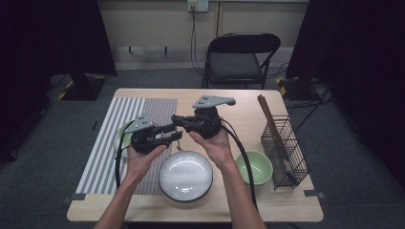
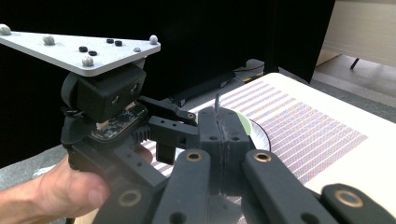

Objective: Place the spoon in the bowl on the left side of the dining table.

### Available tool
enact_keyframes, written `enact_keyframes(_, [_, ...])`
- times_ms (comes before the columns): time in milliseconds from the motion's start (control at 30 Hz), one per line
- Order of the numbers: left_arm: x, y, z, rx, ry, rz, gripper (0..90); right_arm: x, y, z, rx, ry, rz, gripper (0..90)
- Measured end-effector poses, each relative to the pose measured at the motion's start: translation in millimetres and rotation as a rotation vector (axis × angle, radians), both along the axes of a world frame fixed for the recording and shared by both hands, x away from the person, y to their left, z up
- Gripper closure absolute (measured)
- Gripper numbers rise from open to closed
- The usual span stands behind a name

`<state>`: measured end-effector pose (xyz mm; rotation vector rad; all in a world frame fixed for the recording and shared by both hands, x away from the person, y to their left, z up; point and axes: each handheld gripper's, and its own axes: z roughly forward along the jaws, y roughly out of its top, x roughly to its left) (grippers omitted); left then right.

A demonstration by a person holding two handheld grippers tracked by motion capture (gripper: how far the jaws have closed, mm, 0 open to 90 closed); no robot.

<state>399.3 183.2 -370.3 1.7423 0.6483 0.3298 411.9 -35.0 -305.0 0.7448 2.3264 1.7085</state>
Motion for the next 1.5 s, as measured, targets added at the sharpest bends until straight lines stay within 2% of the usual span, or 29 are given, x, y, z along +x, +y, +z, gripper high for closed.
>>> enact_keyframes(67, [-2.1, -1.0, 0.6, 0.008, -0.017, -0.005, 64.5, 0.2, 0.0, -1.3, 0.0, -0.003, 0.003, 89.9])
enact_keyframes(167, [-4.8, -1.9, 3.2, -0.034, -0.024, -0.039, 70.4, 1.4, -0.4, -2.8, -0.007, 0.002, -0.001, 89.9])
enact_keyframes(233, [-5.6, -2.2, 5.5, -0.035, -0.032, -0.047, 74.2, 1.7, -0.9, -3.0, -0.007, 0.006, 0.001, 89.9])
enact_keyframes(400, [-5.0, -1.3, 8.0, -0.064, -0.013, -0.064, 80.2, 0.9, -1.3, -2.8, -0.007, 0.003, 0.011, 89.9])
enact_keyframes(600, [-4.6, -0.7, 7.5, -0.077, -0.009, -0.071, 80.8, -1.1, -2.0, -2.8, 0.001, 0.0, 0.029, 89.9])
enact_keyframes(667, [-4.7, 0.0, 7.7, -0.066, -0.005, -0.066, 81.0, -1.1, -2.4, -2.5, 0.002, -0.001, 0.031, 89.9])
enact_keyframes(733, [-4.2, -0.3, 7.2, -0.071, -0.01, -0.079, 83.1, -1.1, -2.2, -2.6, 0.0, 0.0, 0.034, 89.9])
enact_keyframes(800, [-4.2, -0.2, 6.7, -0.087, 0.007, -0.094, 83.6, -0.6, -2.2, -2.8, 0.003, 0.003, 0.041, 89.8])
enact_keyframes(900, [-4.4, -0.8, 7.4, -0.07, 0.002, -0.089, 84.3, 0.0, -2.9, -3.4, 0.005, 0.01, 0.041, 89.5])
enact_keyframes(1000, [-4.7, -1.5, 7.7, -0.079, 0.003, -0.087, 85.1, 0.2, -2.9, -3.5, 0.006, 0.007, 0.046, 88.5])
enact_keyframes(1167, [-3.8, -0.1, 8.1, -0.075, 0.003, -0.09, 89.4, 0.4, -3.0, -1.3, 0.004, 0.004, 0.046, 81.8])
enact_keyframes(1500, [-2.8, 0.8, 8.6, -0.07, 0.009, -0.081, 89.4, 0.0, -6.5, 1.4, -0.013, -0.015, 0.019, 73.3])
